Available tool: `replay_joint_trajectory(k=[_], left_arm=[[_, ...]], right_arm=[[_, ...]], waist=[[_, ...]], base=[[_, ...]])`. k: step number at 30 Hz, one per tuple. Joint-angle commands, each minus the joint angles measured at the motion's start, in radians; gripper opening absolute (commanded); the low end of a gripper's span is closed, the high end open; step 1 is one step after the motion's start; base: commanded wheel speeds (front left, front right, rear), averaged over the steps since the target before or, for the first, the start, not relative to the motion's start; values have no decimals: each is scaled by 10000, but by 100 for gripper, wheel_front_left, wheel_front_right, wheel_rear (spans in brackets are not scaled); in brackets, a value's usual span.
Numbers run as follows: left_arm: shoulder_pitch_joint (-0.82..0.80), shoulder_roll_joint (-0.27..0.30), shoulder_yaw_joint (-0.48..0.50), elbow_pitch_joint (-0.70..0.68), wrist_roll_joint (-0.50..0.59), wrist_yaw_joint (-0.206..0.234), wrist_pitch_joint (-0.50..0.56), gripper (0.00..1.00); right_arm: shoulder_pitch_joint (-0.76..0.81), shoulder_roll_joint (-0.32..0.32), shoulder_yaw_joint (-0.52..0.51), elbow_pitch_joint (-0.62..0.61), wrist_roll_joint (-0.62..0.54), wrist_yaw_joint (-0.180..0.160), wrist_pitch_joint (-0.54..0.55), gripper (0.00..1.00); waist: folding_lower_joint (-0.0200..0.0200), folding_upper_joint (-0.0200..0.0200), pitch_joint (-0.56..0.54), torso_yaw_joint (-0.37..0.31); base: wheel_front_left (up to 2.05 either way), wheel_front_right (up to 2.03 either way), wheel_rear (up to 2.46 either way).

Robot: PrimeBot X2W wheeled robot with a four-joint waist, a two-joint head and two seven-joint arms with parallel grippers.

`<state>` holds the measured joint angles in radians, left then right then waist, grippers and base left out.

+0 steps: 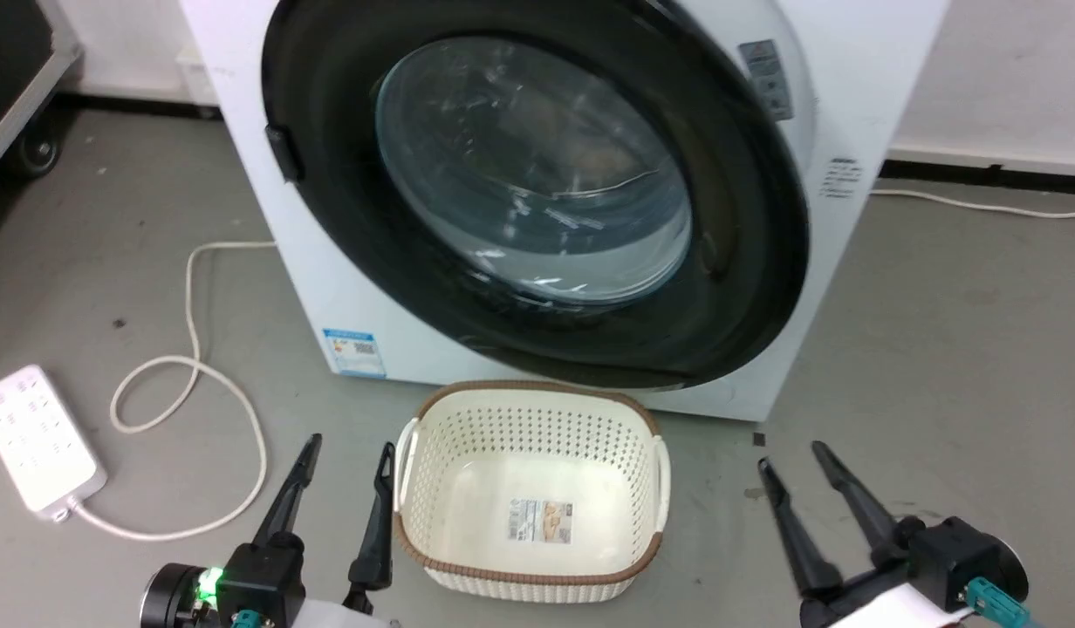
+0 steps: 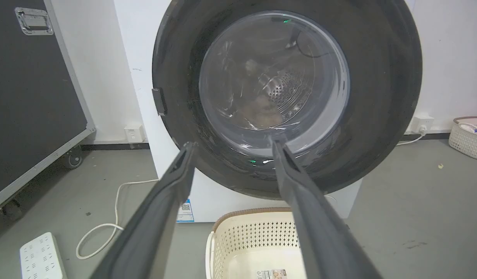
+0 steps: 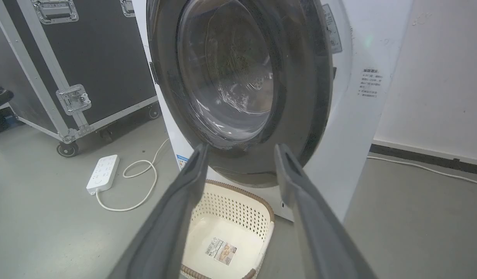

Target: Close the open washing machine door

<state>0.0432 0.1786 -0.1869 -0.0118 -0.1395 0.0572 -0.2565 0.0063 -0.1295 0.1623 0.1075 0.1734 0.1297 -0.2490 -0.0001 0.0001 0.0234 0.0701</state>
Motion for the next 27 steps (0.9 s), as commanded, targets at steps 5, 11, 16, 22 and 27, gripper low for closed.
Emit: replay_joint_trajectory(k=[5,11,16,22,27], left_arm=[[-155,-203,55,-208,171,-15,-52,100],[-672,-626,118,-322,84,-166,-52,100],[-1122,-899,73,-377,122,-357,-53,100],[-1555,-1122,4,-401,207,-387,-53,100],[-1833,-1217,-122,-416,252,-372,-53,100]], right_arm=[[-564,-482,476,-331,249,10,254,0],[-2148,-1632,1340,-607,739,10,820,0],[-3929,-2925,2109,-355,1584,10,1454,0],[-5755,-4088,2216,570,2835,10,2067,0],[-6622,-4713,1791,1734,3212,10,2257,0]], waist=[[1,-1,555,388],[1,-1,1536,880],[1,-1,2350,1318],[1,-1,3028,1729],[1,-1,3313,2101]], base=[[0,0,0],[0,0,0],[0,0,0],[0,0,0],[0,0,0]])
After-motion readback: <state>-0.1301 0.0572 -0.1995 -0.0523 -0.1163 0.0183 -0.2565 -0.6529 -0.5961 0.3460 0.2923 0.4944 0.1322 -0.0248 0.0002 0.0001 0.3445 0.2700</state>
